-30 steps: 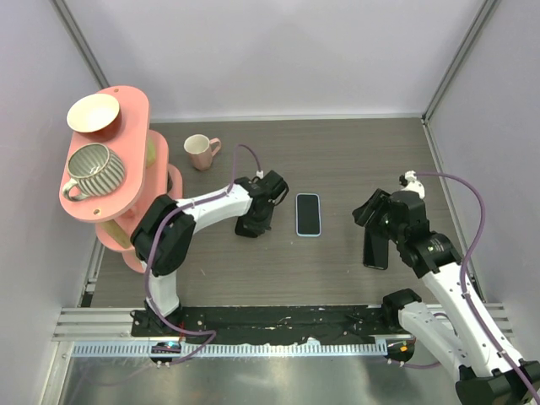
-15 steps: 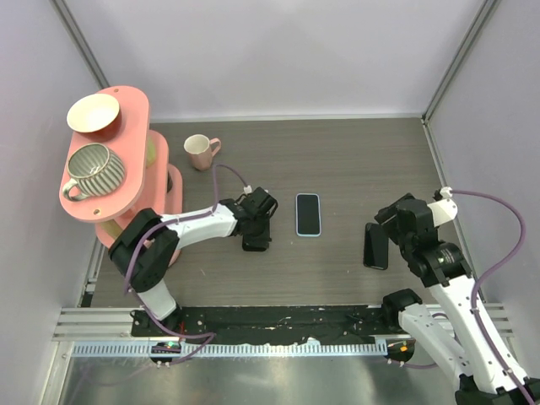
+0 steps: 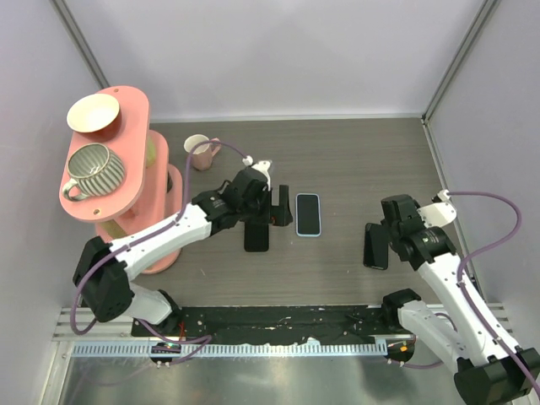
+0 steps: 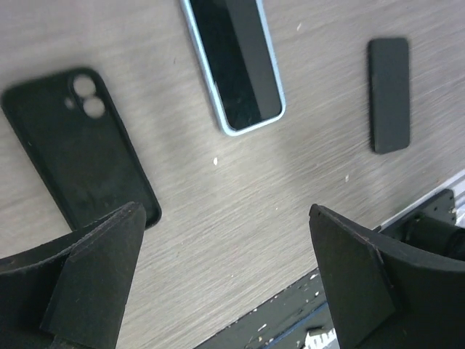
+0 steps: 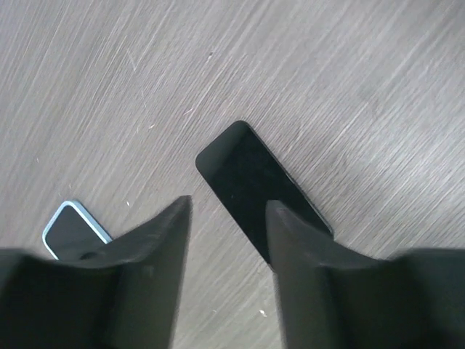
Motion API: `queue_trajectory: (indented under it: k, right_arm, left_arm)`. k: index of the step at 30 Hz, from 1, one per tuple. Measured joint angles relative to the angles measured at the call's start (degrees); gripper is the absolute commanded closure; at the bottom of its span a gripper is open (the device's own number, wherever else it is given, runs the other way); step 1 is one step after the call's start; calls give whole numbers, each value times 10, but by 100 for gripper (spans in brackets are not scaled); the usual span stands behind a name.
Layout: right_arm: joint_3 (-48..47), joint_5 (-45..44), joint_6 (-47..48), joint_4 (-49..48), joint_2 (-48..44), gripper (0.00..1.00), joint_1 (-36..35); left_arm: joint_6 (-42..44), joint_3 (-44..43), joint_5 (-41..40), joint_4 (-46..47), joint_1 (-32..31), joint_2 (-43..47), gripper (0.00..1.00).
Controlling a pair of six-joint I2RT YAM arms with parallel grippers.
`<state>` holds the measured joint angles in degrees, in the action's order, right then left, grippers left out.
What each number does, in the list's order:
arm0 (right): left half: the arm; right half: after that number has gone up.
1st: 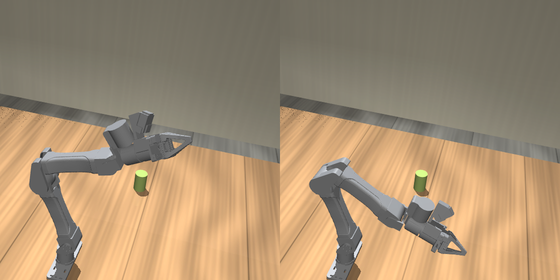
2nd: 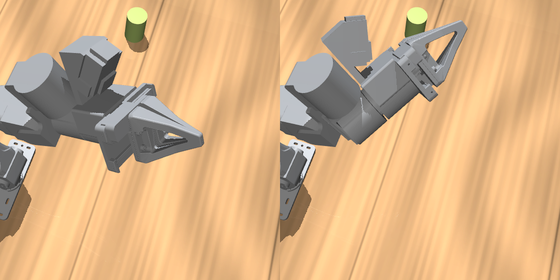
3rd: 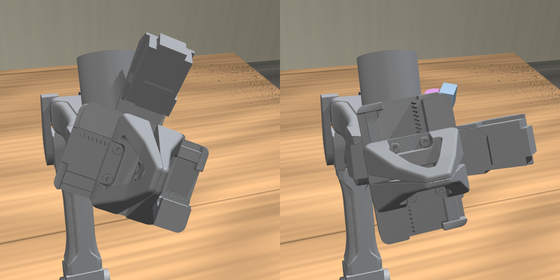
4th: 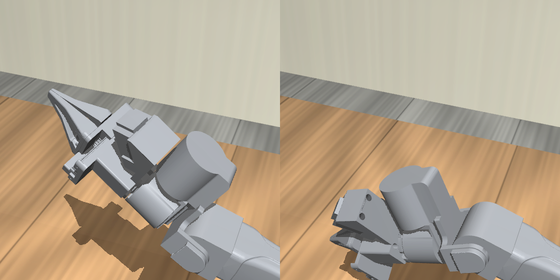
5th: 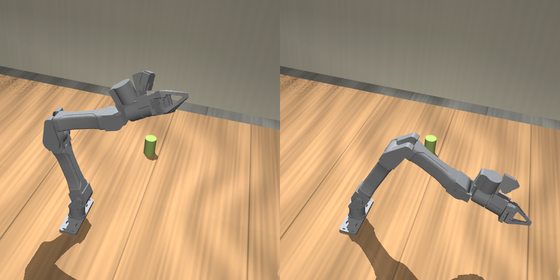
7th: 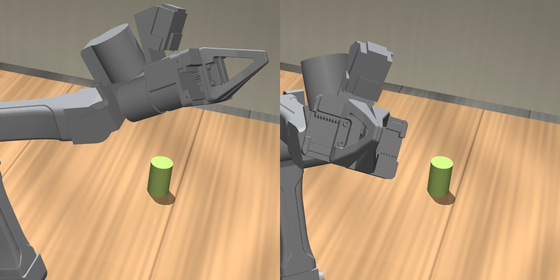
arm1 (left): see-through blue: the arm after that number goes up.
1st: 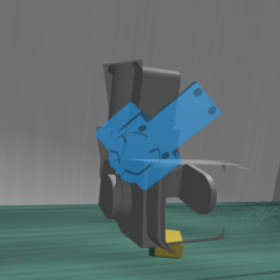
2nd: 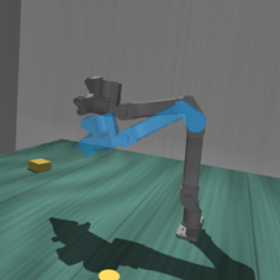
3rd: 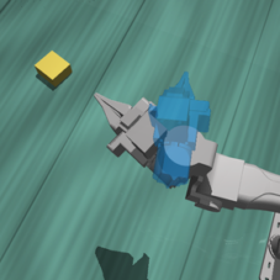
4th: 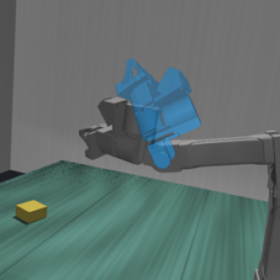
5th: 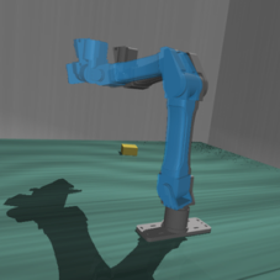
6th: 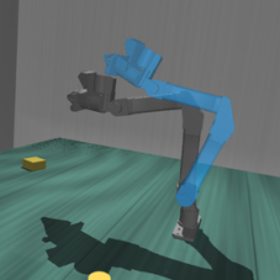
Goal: Put the phone into the phone case
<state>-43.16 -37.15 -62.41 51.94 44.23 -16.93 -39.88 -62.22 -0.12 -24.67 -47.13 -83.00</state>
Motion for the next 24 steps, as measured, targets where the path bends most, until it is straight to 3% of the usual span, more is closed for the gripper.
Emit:
queue_trajectory:
  k: [1,3,8,11,16,24]
  right_arm:
    - [1,-2,-5,0,8,92,3]
    - [4,-5,-21,3,24,99,14]
    - [30,8,-40,8,68,99,94]
    - [50,13,-37,9,85,99,126]
    - [93,45,-37,1,103,99,137]
    - [142,100,-40,-16,128,99,137]
  left_arm:
    - [14,-11,-6,-5,0,12,0]
    - [47,-43,-21,-22,0,24,0]
    - [128,-123,-80,-77,0,25,0]
    - [155,-120,-104,-90,0,27,0]
    - [179,-63,-123,-102,1,50,0]
    - [194,-57,-148,-104,1,105,0]
